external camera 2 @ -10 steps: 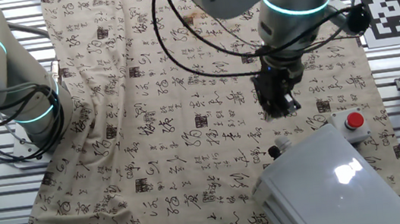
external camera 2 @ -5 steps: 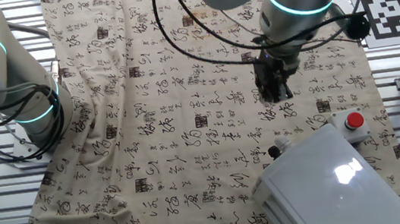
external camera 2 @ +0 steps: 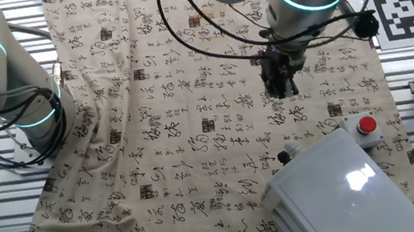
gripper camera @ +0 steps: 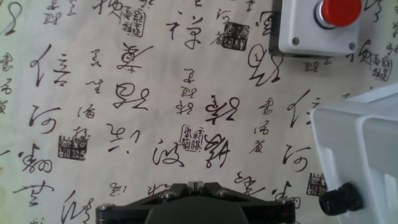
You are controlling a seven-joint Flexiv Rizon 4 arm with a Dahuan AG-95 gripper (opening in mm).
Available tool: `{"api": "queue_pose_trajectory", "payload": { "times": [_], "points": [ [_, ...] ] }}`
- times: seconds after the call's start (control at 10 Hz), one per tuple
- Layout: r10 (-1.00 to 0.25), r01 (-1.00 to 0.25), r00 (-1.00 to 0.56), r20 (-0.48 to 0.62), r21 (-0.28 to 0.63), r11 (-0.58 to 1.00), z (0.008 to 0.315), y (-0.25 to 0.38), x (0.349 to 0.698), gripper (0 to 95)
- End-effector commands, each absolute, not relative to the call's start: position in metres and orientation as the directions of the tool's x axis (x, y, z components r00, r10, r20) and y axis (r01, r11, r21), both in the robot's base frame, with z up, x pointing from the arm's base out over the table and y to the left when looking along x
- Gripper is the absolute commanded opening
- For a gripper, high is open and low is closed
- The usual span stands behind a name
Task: Put things in the drawer
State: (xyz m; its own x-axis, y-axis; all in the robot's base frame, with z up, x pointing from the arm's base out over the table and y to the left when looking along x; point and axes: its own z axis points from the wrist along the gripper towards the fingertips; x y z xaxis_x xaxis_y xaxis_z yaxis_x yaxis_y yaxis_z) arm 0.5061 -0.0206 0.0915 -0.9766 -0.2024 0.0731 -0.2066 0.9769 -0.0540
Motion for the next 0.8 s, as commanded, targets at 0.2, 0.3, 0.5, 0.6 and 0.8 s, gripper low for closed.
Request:
{"api": "queue_pose_trajectory", "payload": {
  "times": [0.2, 0.3, 0.5, 0.6, 0.8],
  "points": [
    [-0.118, -0.117, -0.993, 0.021, 0.032, 0.993, 0.099, -0.009, 0.499, 0.0],
    [-0.112, -0.111, -0.994, 0.010, 0.031, 0.993, 0.100, 0.000, 0.496, 0.0],
    [-0.082, -0.082, -0.997, 0.009, 0.030, 0.996, 0.103, 0.018, 0.488, 0.0],
    [-0.082, -0.081, -0.997, 0.009, 0.030, 0.996, 0.105, 0.022, 0.486, 0.0],
    [-0.082, -0.081, -0.997, 0.009, 0.030, 0.996, 0.105, 0.022, 0.486, 0.0]
  ]
}}
